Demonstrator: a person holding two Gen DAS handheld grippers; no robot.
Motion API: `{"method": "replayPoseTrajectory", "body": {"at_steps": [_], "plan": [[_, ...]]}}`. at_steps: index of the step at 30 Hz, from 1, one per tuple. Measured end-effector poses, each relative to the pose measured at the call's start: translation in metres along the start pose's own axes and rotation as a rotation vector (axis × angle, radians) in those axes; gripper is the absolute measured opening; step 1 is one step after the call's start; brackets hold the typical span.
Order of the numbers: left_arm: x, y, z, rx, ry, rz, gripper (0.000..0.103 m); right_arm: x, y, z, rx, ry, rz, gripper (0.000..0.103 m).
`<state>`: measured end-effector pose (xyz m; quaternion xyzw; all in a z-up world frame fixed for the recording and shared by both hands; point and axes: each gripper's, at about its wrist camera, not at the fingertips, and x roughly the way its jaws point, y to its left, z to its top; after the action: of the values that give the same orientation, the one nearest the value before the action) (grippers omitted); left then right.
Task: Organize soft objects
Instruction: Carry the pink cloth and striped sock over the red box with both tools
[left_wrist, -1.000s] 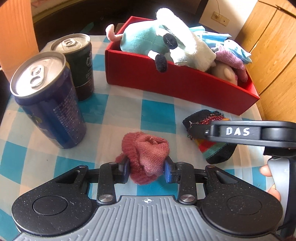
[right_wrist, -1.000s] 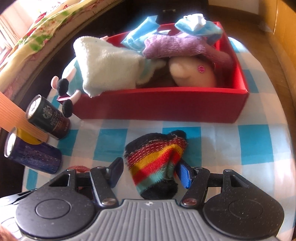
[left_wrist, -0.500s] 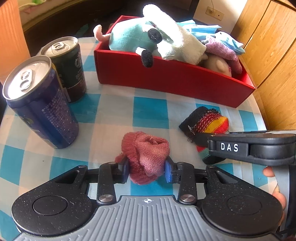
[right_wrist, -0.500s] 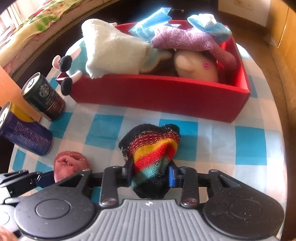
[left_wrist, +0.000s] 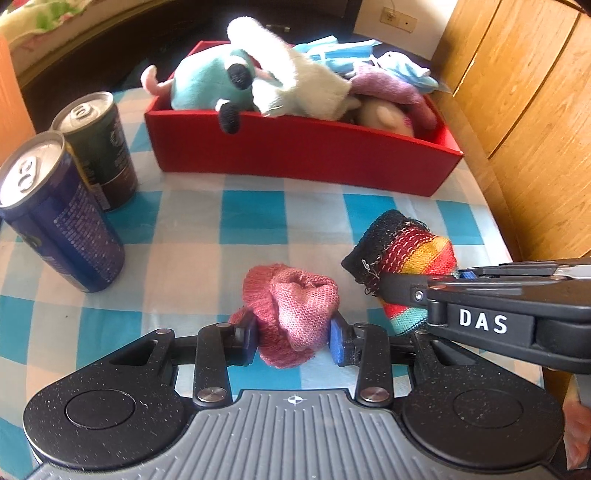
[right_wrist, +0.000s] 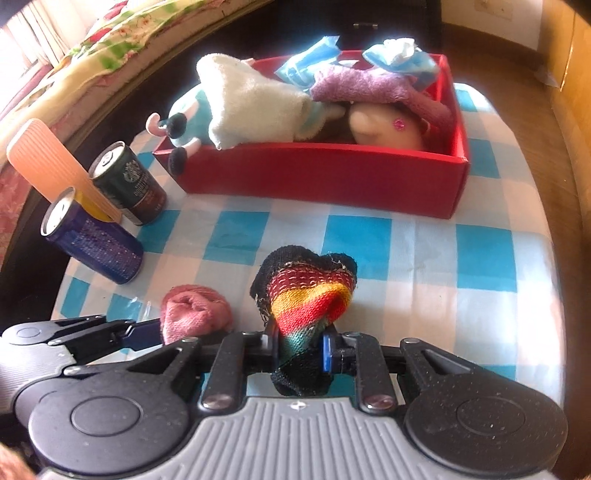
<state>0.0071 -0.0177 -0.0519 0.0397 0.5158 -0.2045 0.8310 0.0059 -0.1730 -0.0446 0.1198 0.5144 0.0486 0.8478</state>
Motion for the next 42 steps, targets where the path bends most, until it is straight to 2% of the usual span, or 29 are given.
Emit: {"method": "replayPoseTrajectory", "body": {"at_steps": [4, 16, 23, 31, 36, 42], "plan": [[-0.006, -0.006, 0.005, 0.020, -0.028, 0.004, 0.038, -0.011, -0.006, -0.001, 0.006, -0.039, -0.001, 0.000], [-0.032, -0.015, 0.035, 0.046, -0.183, 0.072, 0.038, -0.041, -0.007, 0.014, 0.007, -0.163, 0.021, 0.000], [-0.036, -0.017, 0.045, 0.049, -0.215, 0.081, 0.039, -0.055, -0.001, 0.026, -0.014, -0.248, 0.005, 0.000], [-0.035, -0.019, 0.060, 0.051, -0.245, 0.098, 0.039, -0.058, -0.003, 0.037, -0.006, -0.281, 0.001, 0.000], [-0.031, -0.019, 0.082, 0.061, -0.275, 0.120, 0.040, -0.058, -0.003, 0.053, -0.011, -0.312, -0.010, 0.000], [-0.015, -0.013, 0.122, 0.032, -0.290, 0.118, 0.041, -0.044, -0.016, 0.095, 0.005, -0.349, -0.055, 0.000]]}}
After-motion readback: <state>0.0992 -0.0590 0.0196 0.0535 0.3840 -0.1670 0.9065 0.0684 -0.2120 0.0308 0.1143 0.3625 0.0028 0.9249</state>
